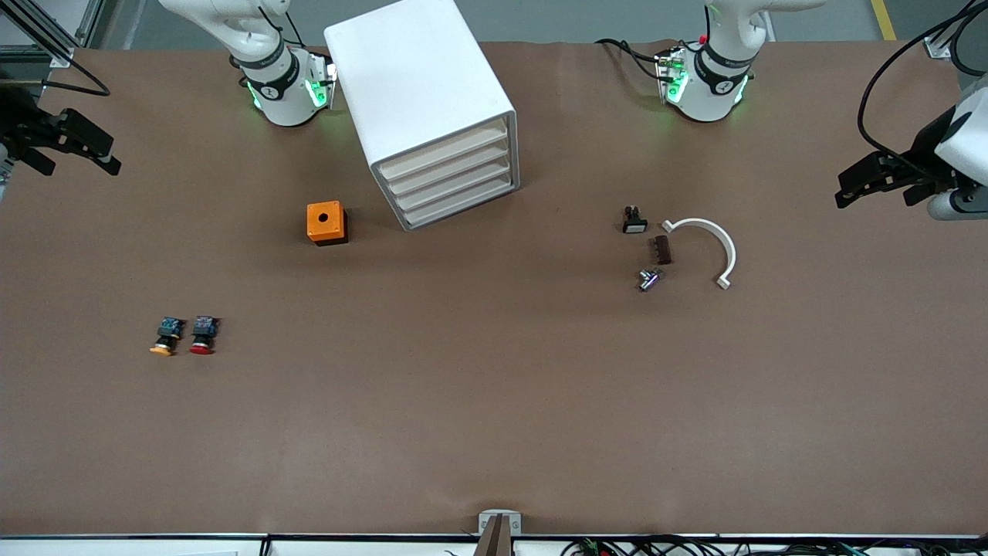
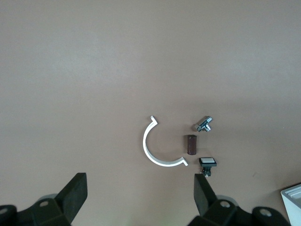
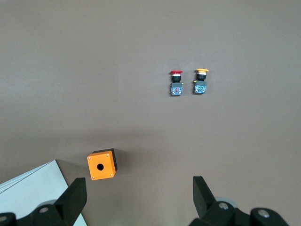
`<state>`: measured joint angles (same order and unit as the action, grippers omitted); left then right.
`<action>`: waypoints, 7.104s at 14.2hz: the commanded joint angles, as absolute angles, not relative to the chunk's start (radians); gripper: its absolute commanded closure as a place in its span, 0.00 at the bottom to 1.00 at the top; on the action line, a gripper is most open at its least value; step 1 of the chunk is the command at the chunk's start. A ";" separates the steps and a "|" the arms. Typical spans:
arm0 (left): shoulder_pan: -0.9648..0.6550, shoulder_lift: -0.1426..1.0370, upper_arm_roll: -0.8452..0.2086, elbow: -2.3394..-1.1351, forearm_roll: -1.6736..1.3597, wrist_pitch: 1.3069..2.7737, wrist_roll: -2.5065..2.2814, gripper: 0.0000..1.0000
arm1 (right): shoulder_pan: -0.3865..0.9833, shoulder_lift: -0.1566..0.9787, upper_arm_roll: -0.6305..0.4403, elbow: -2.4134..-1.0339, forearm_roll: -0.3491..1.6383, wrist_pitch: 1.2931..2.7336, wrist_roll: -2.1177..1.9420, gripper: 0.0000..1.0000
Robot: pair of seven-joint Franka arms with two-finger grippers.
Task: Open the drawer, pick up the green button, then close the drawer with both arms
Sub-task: 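Move the left gripper from rest toward the white drawer cabinet, then reach the left gripper to the lowest drawer's front edge, then pull the drawer open with the left gripper while the right gripper approaches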
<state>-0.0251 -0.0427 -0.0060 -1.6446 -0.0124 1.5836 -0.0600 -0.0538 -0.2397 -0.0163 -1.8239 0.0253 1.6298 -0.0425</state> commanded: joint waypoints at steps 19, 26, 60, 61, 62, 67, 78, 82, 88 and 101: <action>-0.020 0.214 -0.009 -1.618 -0.008 1.629 -0.058 0.00 | -0.055 -0.261 -0.018 -1.827 0.000 1.621 -0.049 0.00; -0.034 0.346 -0.012 -1.614 -0.113 1.689 -0.123 0.00 | -0.057 -0.261 -0.018 -1.821 0.000 1.621 -0.049 0.00; -0.360 0.874 -0.221 -1.424 -0.793 1.537 -2.065 0.00 | -0.060 -0.161 -0.025 -1.726 0.002 1.522 -0.046 0.00; -0.371 0.880 -0.222 -1.425 -0.795 1.537 -2.074 0.00 | -0.061 -0.137 -0.025 -1.704 0.000 1.517 -0.049 0.00; -0.388 0.890 -0.222 -1.425 -0.796 1.537 -2.075 0.00 | -0.063 -0.126 -0.023 -1.703 0.002 1.520 -0.048 0.00; -0.423 0.920 -0.224 -1.428 -0.838 1.522 -2.094 0.20 | -0.067 -0.002 -0.025 -1.640 -0.003 1.534 -0.048 0.00; -0.520 0.974 -0.225 -1.431 -0.859 1.494 -2.118 0.40 | -0.075 0.080 -0.025 -1.611 -0.020 1.529 0.021 0.00; -0.543 0.979 -0.224 -1.428 -0.900 1.489 -2.120 0.63 | -0.071 0.080 -0.023 -1.614 -0.006 1.528 0.043 0.00; -0.531 0.980 -0.213 -1.422 -0.919 1.496 -2.120 0.83 | -0.005 0.081 -0.018 -1.631 0.052 1.566 0.202 0.00; -0.489 0.980 -0.052 -1.341 -1.055 1.546 -2.112 0.78 | 0.268 0.087 -0.017 -1.767 0.109 1.744 0.635 0.00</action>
<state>-0.4981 0.9724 -0.0570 -1.3684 -1.0364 1.5361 -2.1035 0.2285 0.1031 -0.0087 -1.7237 0.0948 1.7095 0.5904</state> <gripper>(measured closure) 0.780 0.000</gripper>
